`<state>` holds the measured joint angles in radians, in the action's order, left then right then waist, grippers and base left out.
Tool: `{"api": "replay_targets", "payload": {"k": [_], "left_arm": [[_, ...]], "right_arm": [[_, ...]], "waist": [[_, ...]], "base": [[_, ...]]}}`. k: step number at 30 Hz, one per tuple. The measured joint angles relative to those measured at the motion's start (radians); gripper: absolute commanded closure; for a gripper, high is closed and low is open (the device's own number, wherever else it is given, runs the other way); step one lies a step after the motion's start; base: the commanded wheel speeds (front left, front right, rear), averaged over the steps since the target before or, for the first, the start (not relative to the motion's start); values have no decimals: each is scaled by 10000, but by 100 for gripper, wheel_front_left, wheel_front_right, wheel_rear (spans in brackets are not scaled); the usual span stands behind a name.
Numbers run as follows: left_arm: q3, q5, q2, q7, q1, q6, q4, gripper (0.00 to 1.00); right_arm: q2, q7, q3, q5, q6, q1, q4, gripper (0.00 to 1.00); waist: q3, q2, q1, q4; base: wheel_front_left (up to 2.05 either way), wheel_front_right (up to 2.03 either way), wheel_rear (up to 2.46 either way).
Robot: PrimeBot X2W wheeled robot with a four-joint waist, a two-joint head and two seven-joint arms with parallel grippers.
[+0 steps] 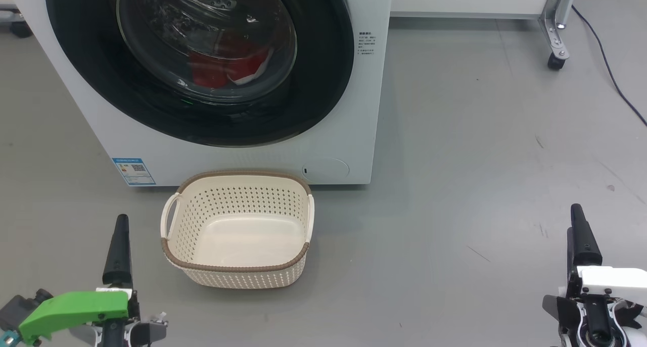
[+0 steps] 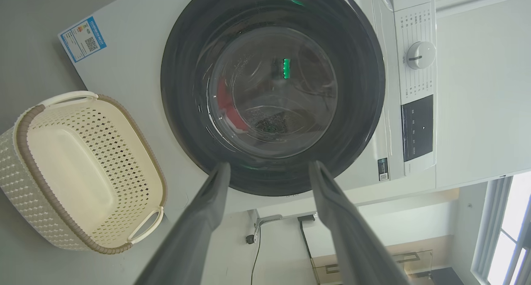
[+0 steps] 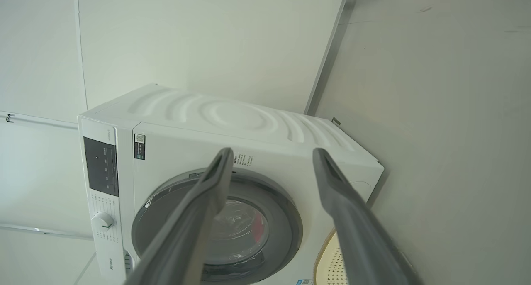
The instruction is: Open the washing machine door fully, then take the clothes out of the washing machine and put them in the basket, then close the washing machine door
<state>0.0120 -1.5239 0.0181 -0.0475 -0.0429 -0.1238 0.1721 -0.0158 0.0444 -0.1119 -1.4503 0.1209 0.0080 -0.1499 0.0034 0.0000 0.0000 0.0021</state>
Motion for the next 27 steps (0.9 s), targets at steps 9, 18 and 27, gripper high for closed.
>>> {"api": "replay_targets", "payload": {"k": [9,18,27], "left_arm": [[-192,800,10,-307,0,0,-489,0],[-380,1929,19,-604,0,0,-798,0],[-646,3591,42,-909,11,0,-947,0]], "right_arm": [[-27,249,61,763,0,-1,516,0],[-75,594,128,1670,0,0,907,0],[-203,922,320,2947,2,8,1085,0]], "waist": [[-1,0,0,15],[30,0,0,36],[59,0,0,55]], "base": [[0,0,0],[0,0,0],[0,0,0]]}}
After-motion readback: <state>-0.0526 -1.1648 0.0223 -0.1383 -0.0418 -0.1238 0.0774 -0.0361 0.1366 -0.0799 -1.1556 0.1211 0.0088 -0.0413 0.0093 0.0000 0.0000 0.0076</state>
